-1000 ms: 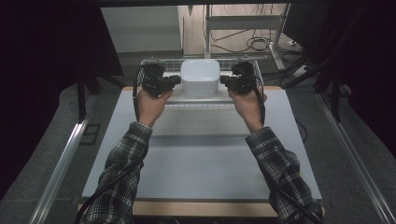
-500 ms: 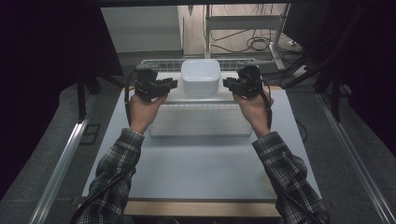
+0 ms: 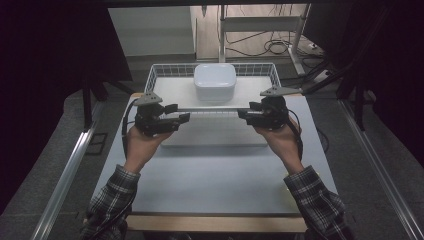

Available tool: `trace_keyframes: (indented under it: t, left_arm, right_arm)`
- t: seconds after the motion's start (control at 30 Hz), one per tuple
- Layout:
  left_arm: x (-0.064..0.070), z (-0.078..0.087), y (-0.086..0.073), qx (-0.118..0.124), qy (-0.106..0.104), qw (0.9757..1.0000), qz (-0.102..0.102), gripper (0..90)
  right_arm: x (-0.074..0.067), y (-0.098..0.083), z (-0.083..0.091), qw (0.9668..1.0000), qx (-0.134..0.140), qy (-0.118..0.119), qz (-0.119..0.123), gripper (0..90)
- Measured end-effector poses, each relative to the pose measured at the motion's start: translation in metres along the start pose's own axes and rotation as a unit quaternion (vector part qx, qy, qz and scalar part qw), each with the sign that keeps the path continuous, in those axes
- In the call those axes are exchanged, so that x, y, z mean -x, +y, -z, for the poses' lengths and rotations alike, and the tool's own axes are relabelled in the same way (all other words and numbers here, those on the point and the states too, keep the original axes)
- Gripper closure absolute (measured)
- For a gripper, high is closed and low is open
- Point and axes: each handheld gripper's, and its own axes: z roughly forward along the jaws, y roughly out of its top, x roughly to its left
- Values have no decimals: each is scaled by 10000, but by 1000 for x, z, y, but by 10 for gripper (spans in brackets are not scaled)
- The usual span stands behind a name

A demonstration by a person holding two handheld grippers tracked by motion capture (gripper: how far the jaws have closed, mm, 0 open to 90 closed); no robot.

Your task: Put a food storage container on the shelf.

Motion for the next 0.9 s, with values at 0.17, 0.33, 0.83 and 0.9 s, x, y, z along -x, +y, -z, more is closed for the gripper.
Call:
trace_keyframes:
  t: [0.17, 0.33, 0.83, 0.9]
  left_arm:
    - [14, 7, -20, -133, -131, 9998, -101, 328]
    - [20, 7, -40, -253, -229, 9993, -124, 276]
    - [31, -1, -95, -550, -157, 9981, -214, 147]
    - [30, -2, -105, -586, -54, 9979, -288, 125]
  right_arm:
    - [-7, -19, 5, 9998, -52, 168, 53, 359]
    - [-11, -37, 9, 9996, -77, 264, 27, 301]
    - [-17, -91, 16, 9979, -411, 481, 139, 183]
    - [-18, -100, 16, 9976, -428, 530, 130, 165]
